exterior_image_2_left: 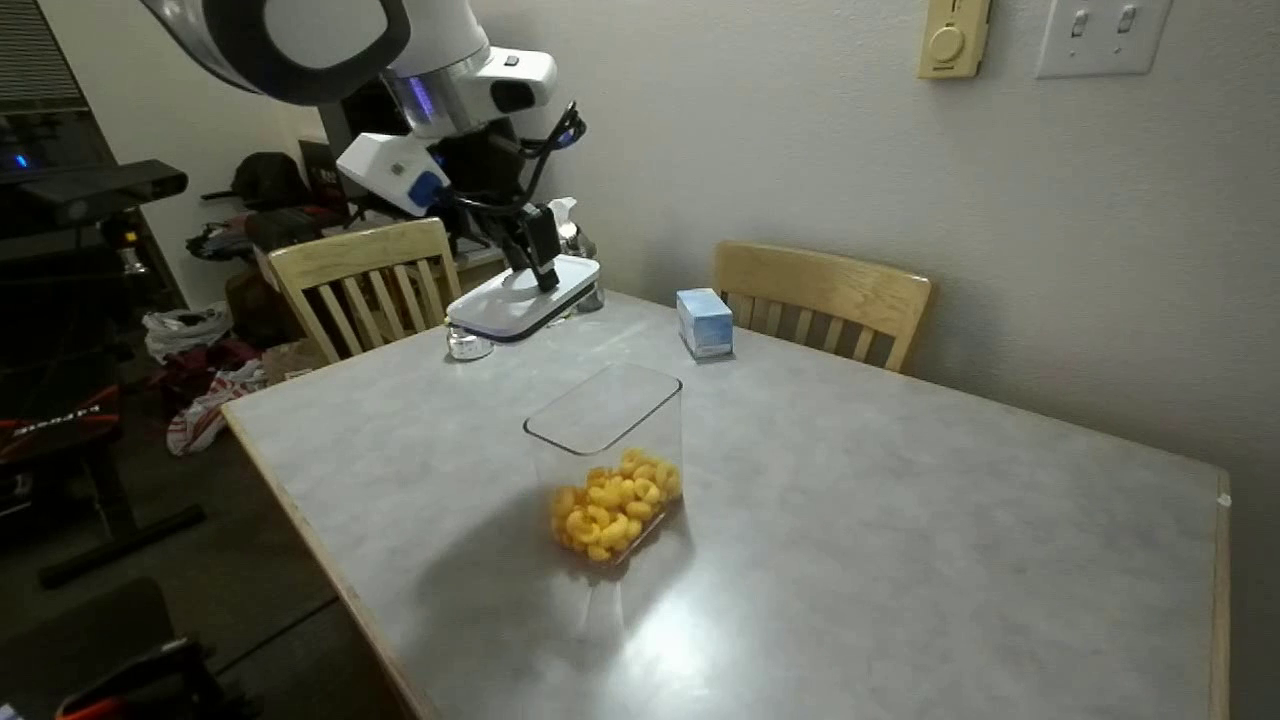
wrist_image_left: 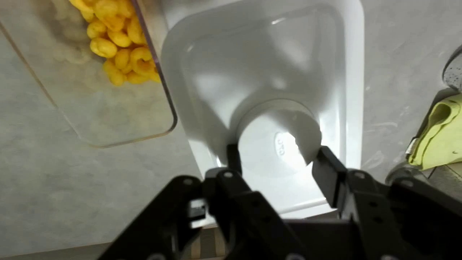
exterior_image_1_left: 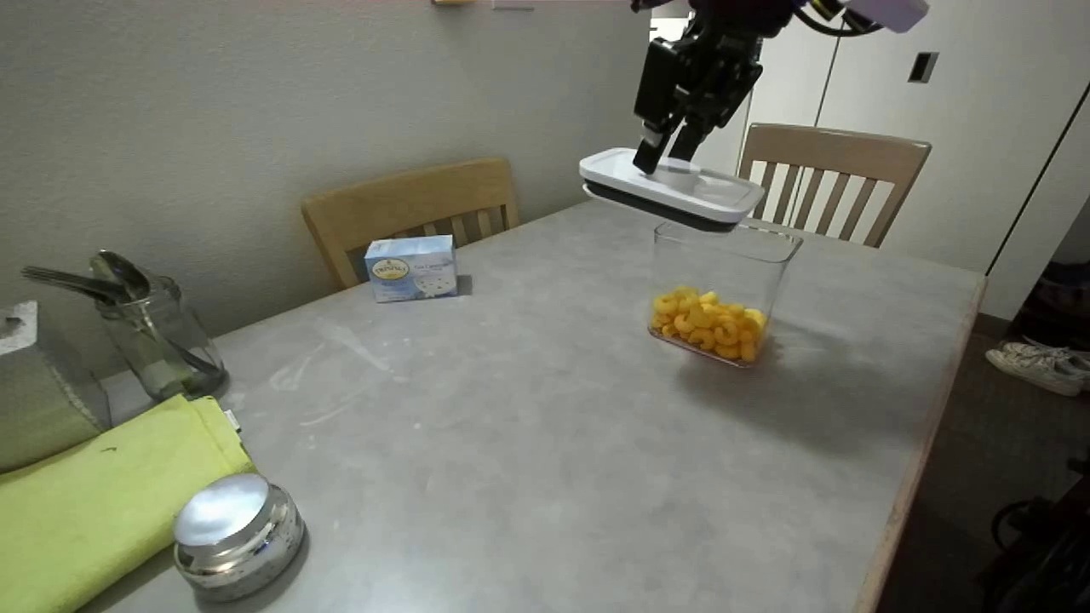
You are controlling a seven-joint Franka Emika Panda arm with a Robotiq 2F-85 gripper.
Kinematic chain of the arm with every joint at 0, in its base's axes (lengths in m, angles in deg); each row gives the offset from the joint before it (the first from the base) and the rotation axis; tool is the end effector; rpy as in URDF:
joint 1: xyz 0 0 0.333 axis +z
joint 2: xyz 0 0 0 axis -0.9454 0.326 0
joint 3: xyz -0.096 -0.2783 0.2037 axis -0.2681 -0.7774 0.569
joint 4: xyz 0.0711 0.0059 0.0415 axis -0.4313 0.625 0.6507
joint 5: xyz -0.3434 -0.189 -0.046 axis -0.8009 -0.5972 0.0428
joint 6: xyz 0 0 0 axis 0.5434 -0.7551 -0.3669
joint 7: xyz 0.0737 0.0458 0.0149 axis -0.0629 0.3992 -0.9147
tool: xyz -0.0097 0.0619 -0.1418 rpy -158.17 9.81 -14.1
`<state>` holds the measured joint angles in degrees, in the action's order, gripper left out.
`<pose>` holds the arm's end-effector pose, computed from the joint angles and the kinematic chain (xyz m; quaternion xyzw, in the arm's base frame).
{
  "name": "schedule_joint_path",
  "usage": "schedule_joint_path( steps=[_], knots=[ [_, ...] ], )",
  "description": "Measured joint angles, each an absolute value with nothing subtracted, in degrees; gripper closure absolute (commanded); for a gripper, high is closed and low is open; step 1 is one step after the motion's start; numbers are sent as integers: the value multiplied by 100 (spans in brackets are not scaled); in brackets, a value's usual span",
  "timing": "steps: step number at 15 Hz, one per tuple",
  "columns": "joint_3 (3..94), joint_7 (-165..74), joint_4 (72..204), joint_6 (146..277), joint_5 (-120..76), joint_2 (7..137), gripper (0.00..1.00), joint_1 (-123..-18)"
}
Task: Remove the white lid from the container and put it on the table
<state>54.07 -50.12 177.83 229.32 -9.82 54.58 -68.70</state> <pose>0.5564 0.0384 0.3823 -0.9823 0.0259 -0.1771 0.0551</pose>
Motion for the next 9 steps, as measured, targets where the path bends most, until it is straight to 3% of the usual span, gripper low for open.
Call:
schedule_joint_path(
  steps=[9],
  knots=[
    [5675, -3798, 17992, 22986, -1518, 5659, 72, -6592]
  ],
)
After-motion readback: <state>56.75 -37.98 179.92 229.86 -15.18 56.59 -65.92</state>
